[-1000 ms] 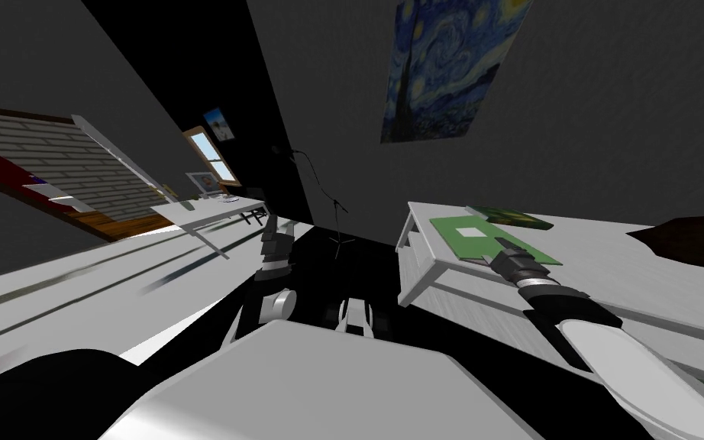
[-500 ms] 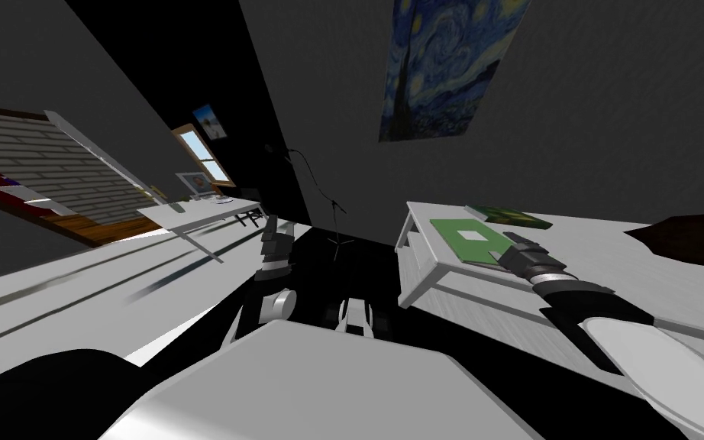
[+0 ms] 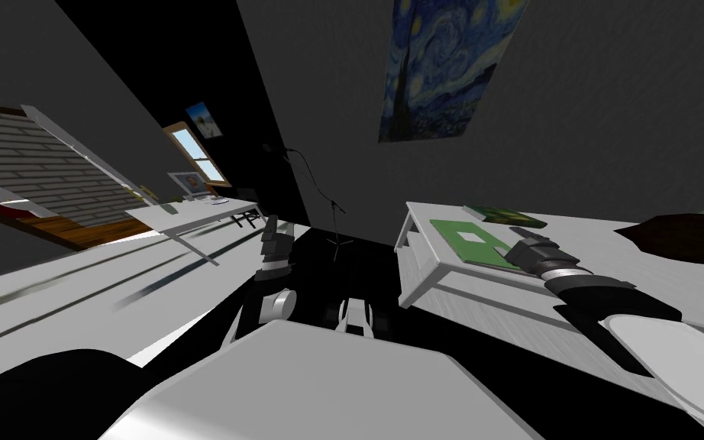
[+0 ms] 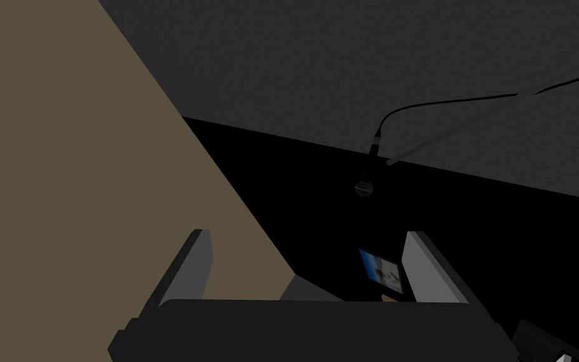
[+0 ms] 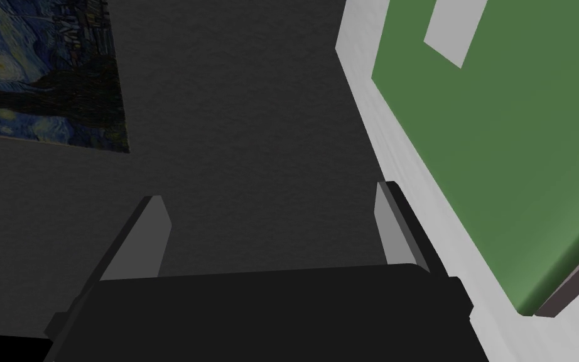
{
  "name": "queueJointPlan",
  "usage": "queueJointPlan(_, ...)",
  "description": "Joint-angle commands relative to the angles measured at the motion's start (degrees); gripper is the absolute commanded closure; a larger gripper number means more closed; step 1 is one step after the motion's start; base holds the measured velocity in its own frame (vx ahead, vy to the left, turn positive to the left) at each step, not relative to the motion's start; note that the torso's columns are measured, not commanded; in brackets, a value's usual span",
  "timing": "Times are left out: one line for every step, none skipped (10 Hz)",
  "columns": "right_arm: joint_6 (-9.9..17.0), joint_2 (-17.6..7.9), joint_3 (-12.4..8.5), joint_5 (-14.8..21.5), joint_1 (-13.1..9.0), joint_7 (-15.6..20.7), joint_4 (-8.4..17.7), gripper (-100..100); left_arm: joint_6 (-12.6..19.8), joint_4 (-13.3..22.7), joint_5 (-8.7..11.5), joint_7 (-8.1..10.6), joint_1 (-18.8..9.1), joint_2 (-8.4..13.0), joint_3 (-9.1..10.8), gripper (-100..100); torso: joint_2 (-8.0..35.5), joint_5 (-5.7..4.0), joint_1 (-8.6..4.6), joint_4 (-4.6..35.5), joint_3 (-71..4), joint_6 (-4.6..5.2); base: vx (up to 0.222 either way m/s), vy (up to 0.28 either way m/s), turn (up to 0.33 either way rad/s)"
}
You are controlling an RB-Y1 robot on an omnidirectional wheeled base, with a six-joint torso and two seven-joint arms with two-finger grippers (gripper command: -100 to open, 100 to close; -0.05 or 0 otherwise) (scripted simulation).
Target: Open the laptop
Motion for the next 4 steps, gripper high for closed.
queueJointPlan(0.0, 0.0, 0.0, 0.0, 0.0, 0.0, 0.0, 0, 0.0, 0.0, 0.0, 0.0, 0.0, 0.0, 0.0, 0, -0.01, 0.02, 0.05, 0.0, 0.0, 0.0, 0.0, 0.0, 0.0)
queueJointPlan(0.0, 0.0, 0.0, 0.0, 0.0, 0.0, 0.0, 0, 0.0, 0.0, 0.0, 0.0, 0.0, 0.0, 0.0, 0, -0.02, 0.04, 0.1, 0.0, -0.01, 0.0, 0.0, 0.0, 0.0)
queueJointPlan(0.0, 0.0, 0.0, 0.0, 0.0, 0.0, 0.0, 0, 0.0, 0.0, 0.0, 0.0, 0.0, 0.0, 0.0, 0, -0.02, 0.04, 0.12, -0.01, -0.02, 0.0, 0.0, 0.0, 0.0)
queueJointPlan(0.0, 0.0, 0.0, 0.0, 0.0, 0.0, 0.0, 0, 0.0, 0.0, 0.0, 0.0, 0.0, 0.0, 0.0, 0, -0.02, 0.05, 0.12, -0.01, -0.02, 0.0, 0.0, 0.0, 0.0)
